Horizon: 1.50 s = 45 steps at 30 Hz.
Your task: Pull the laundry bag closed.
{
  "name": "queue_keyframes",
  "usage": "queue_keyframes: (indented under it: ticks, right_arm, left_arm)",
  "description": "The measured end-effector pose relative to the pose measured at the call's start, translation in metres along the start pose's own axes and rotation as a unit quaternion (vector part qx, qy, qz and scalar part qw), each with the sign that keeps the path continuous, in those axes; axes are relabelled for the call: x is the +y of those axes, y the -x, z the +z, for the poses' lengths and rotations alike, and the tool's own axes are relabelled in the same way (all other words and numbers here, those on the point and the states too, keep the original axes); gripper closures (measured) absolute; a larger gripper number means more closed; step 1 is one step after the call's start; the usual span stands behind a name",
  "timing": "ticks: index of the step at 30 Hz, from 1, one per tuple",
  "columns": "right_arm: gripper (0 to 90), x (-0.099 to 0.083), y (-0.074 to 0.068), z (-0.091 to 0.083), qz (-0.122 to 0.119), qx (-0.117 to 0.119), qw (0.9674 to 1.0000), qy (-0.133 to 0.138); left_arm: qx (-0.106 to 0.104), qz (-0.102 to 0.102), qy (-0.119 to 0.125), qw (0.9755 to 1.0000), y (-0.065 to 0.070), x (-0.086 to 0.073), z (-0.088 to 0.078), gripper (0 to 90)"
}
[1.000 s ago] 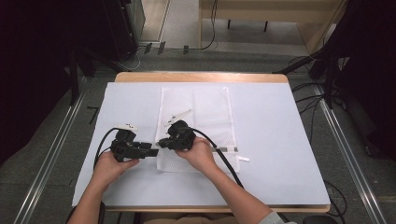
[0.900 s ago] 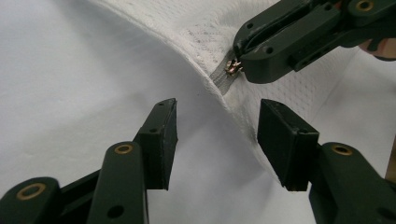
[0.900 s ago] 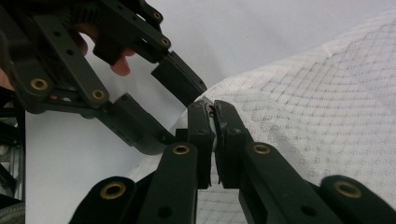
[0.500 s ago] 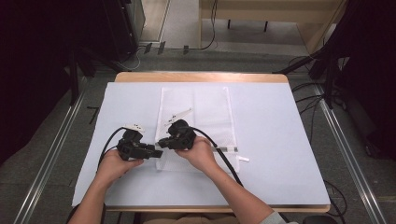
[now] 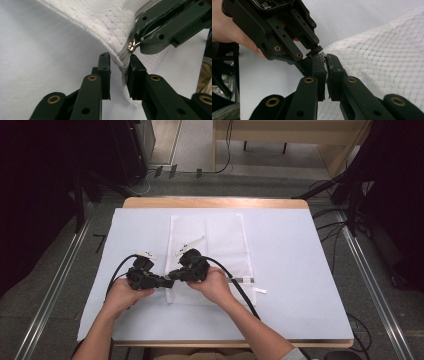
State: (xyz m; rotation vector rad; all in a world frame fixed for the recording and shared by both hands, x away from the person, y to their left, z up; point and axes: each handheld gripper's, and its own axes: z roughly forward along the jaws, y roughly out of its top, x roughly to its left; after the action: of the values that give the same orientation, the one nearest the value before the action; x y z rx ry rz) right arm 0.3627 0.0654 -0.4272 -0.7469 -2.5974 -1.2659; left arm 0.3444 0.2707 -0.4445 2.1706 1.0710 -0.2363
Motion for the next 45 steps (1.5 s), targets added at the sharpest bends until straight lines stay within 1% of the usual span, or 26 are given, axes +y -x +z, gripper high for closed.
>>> queue_keyframes:
  ticks: [3, 4, 6, 8, 10, 11, 13, 15, 16, 19, 20, 21, 22, 24, 27, 30, 32, 34, 35, 36, 38, 40, 42, 45]
  right_arm:
    - [87.8, 0.000, 0.000, 0.001, -0.001, 0.002, 1.0000, -0.003]
    - [87.8, 0.000, 0.000, 0.001, -0.001, 0.002, 1.0000, -0.003]
    - [87.8, -0.001, 0.000, 0.002, -0.003, 0.003, 1.0000, -0.005]
    - [87.8, -0.001, 0.001, 0.002, 0.000, 0.002, 1.0000, -0.007]
    - [87.8, -0.001, 0.001, 0.003, 0.001, 0.001, 1.0000, -0.006]
    - [87.8, -0.002, 0.001, 0.003, 0.001, -0.001, 1.0000, -0.006]
    - [87.8, -0.003, 0.001, 0.004, 0.000, -0.005, 1.0000, -0.005]
    - [87.9, -0.005, 0.000, 0.006, -0.005, -0.019, 0.9998, 0.002]
    - [87.9, -0.006, 0.001, 0.006, -0.006, -0.022, 0.9997, 0.007]
    - [88.0, -0.008, 0.001, 0.008, -0.002, -0.024, 0.9997, 0.010]
    - [88.0, -0.010, 0.002, 0.009, -0.004, -0.028, 0.9996, 0.007]
    - [88.0, -0.011, 0.002, 0.009, -0.002, -0.026, 0.9996, 0.009]
    - [88.0, -0.012, 0.003, 0.009, -0.002, -0.030, 0.9995, 0.006]
    - [88.1, -0.014, 0.004, 0.009, -0.003, -0.027, 0.9996, 0.009]
    - [88.1, -0.016, 0.006, 0.006, -0.003, -0.036, 0.9993, 0.007]
    - [88.1, -0.018, 0.009, 0.004, -0.001, -0.038, 0.9993, 0.007]
    - [88.0, -0.022, 0.013, 0.001, 0.009, -0.033, 0.9994, 0.008]
    - [88.0, -0.023, 0.013, 0.000, 0.006, -0.032, 0.9994, 0.009]
    - [88.0, -0.025, 0.013, 0.000, -0.001, -0.038, 0.9993, 0.003]
    - [88.0, -0.026, 0.014, 0.000, -0.002, -0.042, 0.9991, 0.001]
    - [88.0, -0.027, 0.016, 0.000, 0.000, -0.039, 0.9992, 0.004]
    - [88.0, -0.030, 0.018, -0.002, 0.007, -0.038, 0.9992, 0.005]
    - [87.9, -0.031, 0.019, -0.003, 0.007, -0.039, 0.9992, 0.005]
    - [87.9, -0.032, 0.021, -0.006, 0.008, -0.040, 0.9992, 0.004]
  left_arm:
    - [0.000, 0.001, -0.001, 1.0000, 0.001, 0.001, 0.000, 82.1]
    - [0.002, 0.002, -0.001, 1.0000, 0.001, 0.001, 0.000, 82.1]
    - [0.005, 0.000, -0.004, 1.0000, 0.001, 0.001, -0.001, 85.0]
    - [0.017, 0.005, -0.003, 0.9998, 0.002, 0.001, -0.001, 86.7]
    - [0.019, 0.008, -0.005, 0.9998, 0.002, 0.001, -0.001, 87.1]
    - [0.026, 0.011, -0.005, 0.9996, 0.003, 0.001, -0.001, 87.3]
    - [0.028, 0.010, -0.006, 0.9995, 0.003, 0.001, -0.001, 87.7]
    - [0.027, 0.009, -0.005, 0.9996, 0.003, 0.001, -0.001, 87.8]
    - [0.028, 0.010, -0.005, 0.9996, 0.004, 0.001, -0.001, 87.9]
    - [0.032, 0.010, -0.007, 0.9994, 0.004, 0.001, -0.001, 88.0]
    - [0.036, 0.012, -0.010, 0.9992, 0.004, 0.000, -0.001, 88.0]
    - [0.038, 0.013, -0.011, 0.9991, 0.004, 0.000, 0.000, 88.0]
    - [0.038, 0.013, -0.011, 0.9991, 0.004, 0.000, 0.000, 88.1]
    - [0.036, 0.014, -0.010, 0.9992, 0.005, 0.000, 0.001, 88.1]
    - [0.036, 0.012, -0.007, 0.9993, 0.004, -0.001, -0.002, 88.1]
    - [0.036, 0.014, -0.005, 0.9992, 0.004, -0.001, -0.003, 88.0]
    - [0.033, 0.016, -0.003, 0.9993, 0.005, -0.002, -0.003, 88.0]
    - [0.035, 0.020, -0.007, 0.9992, 0.006, -0.002, -0.001, 87.9]
    - [0.038, 0.023, -0.013, 0.9989, 0.007, -0.002, -0.001, 87.9]
    - [0.039, 0.024, -0.012, 0.9989, 0.007, -0.002, -0.001, 87.9]
    - [0.040, 0.024, -0.010, 0.9988, 0.007, -0.002, -0.001, 87.9]
    - [0.038, 0.020, -0.008, 0.9990, 0.006, -0.003, -0.001, 87.8]
    - [0.034, 0.019, -0.007, 0.9992, 0.006, -0.003, -0.001, 87.8]
    - [0.038, 0.021, -0.006, 0.9990, 0.007, -0.003, -0.002, 87.7]
